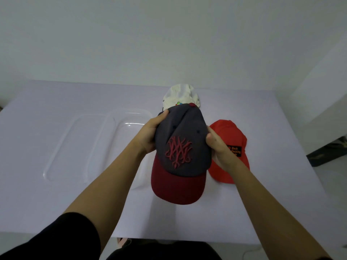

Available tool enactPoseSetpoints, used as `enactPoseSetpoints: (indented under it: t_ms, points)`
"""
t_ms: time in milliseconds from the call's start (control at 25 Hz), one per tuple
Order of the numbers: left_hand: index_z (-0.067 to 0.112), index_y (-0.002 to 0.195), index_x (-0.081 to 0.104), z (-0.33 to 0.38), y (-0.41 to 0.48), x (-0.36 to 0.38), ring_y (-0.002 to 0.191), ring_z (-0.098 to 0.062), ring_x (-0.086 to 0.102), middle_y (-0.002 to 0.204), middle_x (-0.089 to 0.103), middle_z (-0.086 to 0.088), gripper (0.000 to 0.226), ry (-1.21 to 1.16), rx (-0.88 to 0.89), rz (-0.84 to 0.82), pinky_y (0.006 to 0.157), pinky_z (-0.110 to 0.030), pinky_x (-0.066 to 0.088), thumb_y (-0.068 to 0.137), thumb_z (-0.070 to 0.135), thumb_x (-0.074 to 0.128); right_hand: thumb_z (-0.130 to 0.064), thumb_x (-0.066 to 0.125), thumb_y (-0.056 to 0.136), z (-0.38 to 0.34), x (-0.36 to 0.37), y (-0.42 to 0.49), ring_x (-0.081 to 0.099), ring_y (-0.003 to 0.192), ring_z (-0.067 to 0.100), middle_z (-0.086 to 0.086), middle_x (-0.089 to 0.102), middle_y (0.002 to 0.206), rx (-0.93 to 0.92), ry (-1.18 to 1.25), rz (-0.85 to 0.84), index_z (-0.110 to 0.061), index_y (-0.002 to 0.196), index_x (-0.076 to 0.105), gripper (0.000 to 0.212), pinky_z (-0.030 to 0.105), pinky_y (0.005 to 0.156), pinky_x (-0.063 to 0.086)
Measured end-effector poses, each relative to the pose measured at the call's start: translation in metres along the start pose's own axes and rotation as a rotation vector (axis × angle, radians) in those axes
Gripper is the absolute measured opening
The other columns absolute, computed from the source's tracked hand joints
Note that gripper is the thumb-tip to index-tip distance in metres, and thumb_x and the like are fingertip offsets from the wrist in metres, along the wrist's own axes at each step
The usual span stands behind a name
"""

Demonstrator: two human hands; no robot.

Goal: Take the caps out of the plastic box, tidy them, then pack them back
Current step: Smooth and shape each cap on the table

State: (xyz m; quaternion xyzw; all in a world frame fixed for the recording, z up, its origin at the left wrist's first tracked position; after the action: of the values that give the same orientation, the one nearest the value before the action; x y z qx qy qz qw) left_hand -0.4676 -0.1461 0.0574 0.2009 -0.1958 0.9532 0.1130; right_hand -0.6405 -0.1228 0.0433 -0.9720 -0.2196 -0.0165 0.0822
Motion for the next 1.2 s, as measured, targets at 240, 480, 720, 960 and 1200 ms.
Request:
enactPoseSetpoints:
  t_ms: [240, 480, 720, 960, 1200]
  points:
    - [0.017, 0.131, 0.053, -0.005, 0.005, -0.017, 0.120, -0.021, 0.057, 0.130, 0.061, -0.005, 0.050, 0.255, 0.000, -0.026, 0.100, -0.035, 0.046, 0.094, 0.048, 0.041, -0.042, 0.088, 0.047, 0.007, -0.003, 0.024, 0.067, 0.097, 0.017, 0.000, 0.073, 0.103, 0.081, 0.145, -0.116, -0.013, 0.111, 0.061, 0.075, 0.026, 0.080, 0.055]
    - [0.010, 0.098, 0.068, -0.020, 0.024, -0.048, 0.079, -0.015, 0.060, 0.087, 0.067, -0.002, 0.028, 0.738, -0.089, 0.091, 0.069, -0.023, 0.048, 0.094, 0.032, 0.052, -0.033, 0.066, 0.083, 0.063, -0.025, 0.044, 0.066, 0.101, 0.027, 0.007, 0.072, 0.106, 0.288, -0.192, -0.082, -0.019, 0.103, 0.068, 0.024, 0.051, 0.097, 0.047]
    - [-0.002, 0.096, 0.058, -0.062, 0.061, -0.061, 0.092, -0.030, 0.053, 0.107, 0.062, -0.022, 0.038, 1.186, -0.207, 0.302, 0.077, -0.033, 0.038, 0.100, 0.027, 0.033, -0.032, 0.059, 0.089, 0.103, -0.033, 0.065, 0.060, 0.106, 0.020, 0.009, 0.062, 0.121, 0.443, -0.393, 0.029, -0.013, 0.117, 0.056, 0.034, 0.032, 0.091, 0.049]
    - [-0.001, 0.139, 0.034, -0.064, 0.064, -0.065, 0.129, -0.033, 0.042, 0.141, 0.043, -0.022, 0.043, 1.116, -0.054, 0.498, 0.105, -0.033, 0.031, 0.099, 0.015, 0.034, -0.014, 0.052, 0.092, 0.097, -0.034, 0.054, 0.038, 0.132, 0.027, 0.017, 0.040, 0.142, 0.173, -0.700, 0.349, -0.004, 0.139, 0.034, 0.051, 0.030, 0.108, 0.027]
    - [0.003, 0.148, 0.011, -0.132, -0.025, -0.029, 0.144, -0.029, 0.017, 0.156, 0.016, -0.018, 0.078, 1.042, 0.150, 0.351, 0.116, -0.031, 0.018, 0.080, -0.006, 0.049, 0.017, 0.049, 0.067, 0.142, -0.006, -0.019, -0.001, 0.145, 0.015, 0.000, -0.007, 0.158, 0.214, -0.804, 0.001, -0.013, 0.149, 0.002, 0.098, 0.026, 0.111, 0.029]
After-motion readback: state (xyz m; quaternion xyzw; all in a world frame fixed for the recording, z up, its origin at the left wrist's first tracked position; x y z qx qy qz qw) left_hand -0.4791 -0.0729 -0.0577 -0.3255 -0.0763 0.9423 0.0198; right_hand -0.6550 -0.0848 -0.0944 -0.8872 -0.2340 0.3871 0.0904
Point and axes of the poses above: each hand's wrist, its own y-axis towards the middle knuckle, its own x-axis out of the palm, z = x × y, the point moved 6 cm from there along y, towards the middle knuckle
